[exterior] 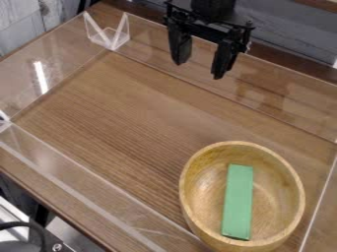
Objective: Remove the green block from inside the brown bowl and put it on the table
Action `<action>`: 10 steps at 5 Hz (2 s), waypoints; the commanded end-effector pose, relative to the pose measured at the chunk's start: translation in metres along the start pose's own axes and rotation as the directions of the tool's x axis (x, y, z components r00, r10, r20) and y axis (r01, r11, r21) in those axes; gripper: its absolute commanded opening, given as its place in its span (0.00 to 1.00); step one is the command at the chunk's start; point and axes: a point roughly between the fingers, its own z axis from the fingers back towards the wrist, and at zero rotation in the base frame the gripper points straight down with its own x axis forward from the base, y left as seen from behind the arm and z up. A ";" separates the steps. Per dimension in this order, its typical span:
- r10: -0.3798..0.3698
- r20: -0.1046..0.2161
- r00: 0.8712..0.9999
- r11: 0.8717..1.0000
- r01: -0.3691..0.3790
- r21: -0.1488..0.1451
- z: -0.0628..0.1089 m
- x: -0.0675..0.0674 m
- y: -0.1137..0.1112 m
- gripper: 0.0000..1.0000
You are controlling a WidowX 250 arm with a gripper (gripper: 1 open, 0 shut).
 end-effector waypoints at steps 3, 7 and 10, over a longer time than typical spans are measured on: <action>0.234 -0.027 0.972 0.971 -0.235 -0.054 -0.019 -0.081 -0.116 1.00; 0.521 -0.017 0.853 0.843 -0.518 -0.145 -0.044 -0.084 -0.128 1.00; 0.568 -0.029 0.823 0.807 -0.563 -0.175 -0.057 -0.081 -0.127 1.00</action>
